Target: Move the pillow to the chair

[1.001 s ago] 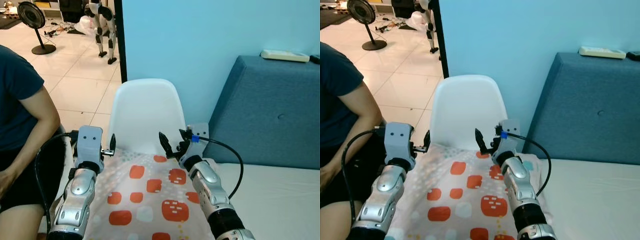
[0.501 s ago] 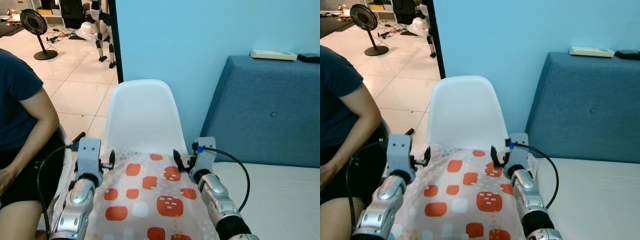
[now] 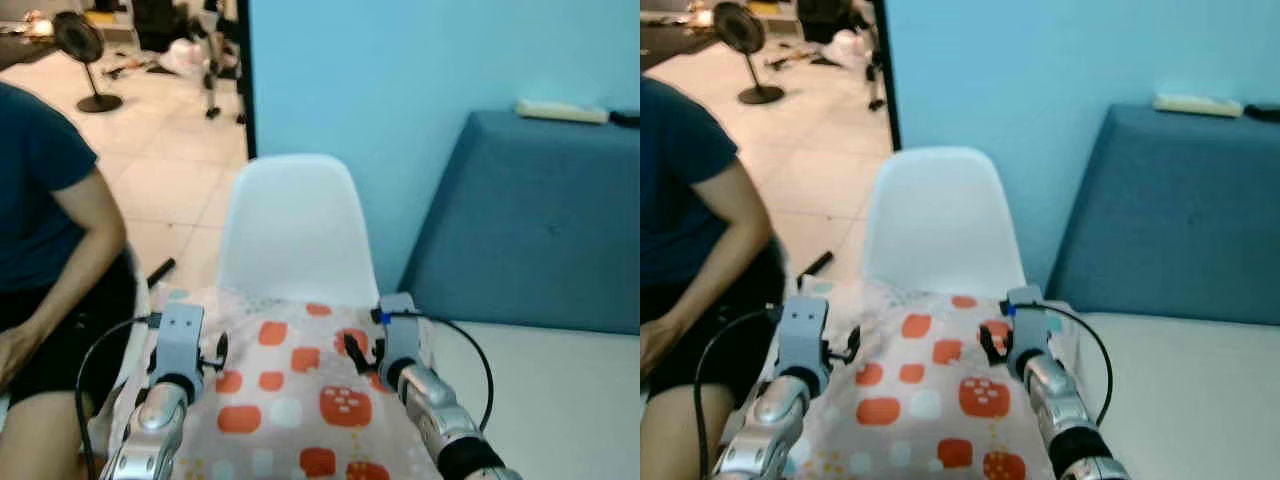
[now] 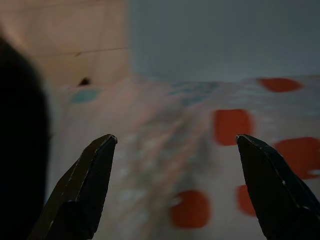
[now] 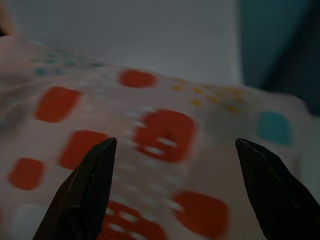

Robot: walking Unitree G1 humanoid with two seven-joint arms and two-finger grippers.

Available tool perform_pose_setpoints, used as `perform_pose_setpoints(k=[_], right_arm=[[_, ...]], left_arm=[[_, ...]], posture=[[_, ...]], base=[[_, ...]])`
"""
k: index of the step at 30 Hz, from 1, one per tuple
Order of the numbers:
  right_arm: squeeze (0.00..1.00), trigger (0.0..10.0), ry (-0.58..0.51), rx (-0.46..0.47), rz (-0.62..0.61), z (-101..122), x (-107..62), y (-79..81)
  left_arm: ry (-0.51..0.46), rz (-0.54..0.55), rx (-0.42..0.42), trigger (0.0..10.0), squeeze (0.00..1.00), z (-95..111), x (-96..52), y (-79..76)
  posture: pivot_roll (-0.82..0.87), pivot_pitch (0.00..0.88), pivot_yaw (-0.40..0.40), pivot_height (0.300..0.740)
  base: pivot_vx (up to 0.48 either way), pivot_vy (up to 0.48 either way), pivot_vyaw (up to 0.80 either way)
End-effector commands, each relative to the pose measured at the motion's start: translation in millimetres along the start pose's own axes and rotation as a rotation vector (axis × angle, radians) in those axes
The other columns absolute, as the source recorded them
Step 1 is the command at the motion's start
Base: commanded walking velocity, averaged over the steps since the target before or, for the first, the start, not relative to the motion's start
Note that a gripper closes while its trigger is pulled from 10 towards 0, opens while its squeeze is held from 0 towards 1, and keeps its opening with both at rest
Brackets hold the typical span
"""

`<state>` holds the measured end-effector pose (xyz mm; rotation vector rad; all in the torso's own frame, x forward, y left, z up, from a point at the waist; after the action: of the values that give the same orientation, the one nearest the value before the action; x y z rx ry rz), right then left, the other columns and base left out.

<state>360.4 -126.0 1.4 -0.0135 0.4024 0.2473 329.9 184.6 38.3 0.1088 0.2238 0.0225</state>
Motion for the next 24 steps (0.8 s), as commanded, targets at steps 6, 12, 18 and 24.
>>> perform_pose_setpoints(k=[6, 12, 18, 24], right_arm=[[0.0, 10.0, 0.021, 0.032, 0.001, -3.6, -1.3, -1.2], [0.0, 10.0, 0.022, 0.031, 0.014, -1.8, -0.3, 2.1], [0.0, 10.0, 0.028, 0.034, 0.018, -2.6, -0.3, 2.2], [0.0, 10.0, 0.038, 0.044, 0.02, -4.0, -0.7, 2.8]], left_arm=[[-0.018, -0.028, 0.021, 10.0, 0.0, 6.6, 3.8, -6.5], [-0.029, -0.033, 0.027, 10.0, 0.0, 8.8, 3.4, -8.2], [-0.027, -0.03, 0.033, 10.0, 0.0, 6.8, 1.9, -7.3], [-0.027, -0.021, 0.032, 10.0, 0.0, 5.8, 1.9, -5.3]], posture=[[0.07, 0.08, -0.044, 0.74], [0.07, 0.081, -0.045, 0.74], [0.07, 0.076, -0.044, 0.74], [0.07, 0.069, -0.042, 0.74]], base=[[0.0, 0.0, -0.8], [0.0, 0.0, -0.8], [0.0, 0.0, -0.8], [0.0, 0.0, -0.8]])
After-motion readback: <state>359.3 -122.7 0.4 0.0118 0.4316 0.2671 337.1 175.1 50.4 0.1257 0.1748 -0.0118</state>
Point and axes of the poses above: a point about 5 cm out from each wrist's last joint towards the gripper, its own x axis pointing out of the wrist towards the gripper, its own z axis along the axis of the wrist's last joint, y = z × x, the point moved 6 cm from there along x, pointing out of the wrist towards the gripper, and after that the axes turned 1 degree about -x, right-handed, at the moved point
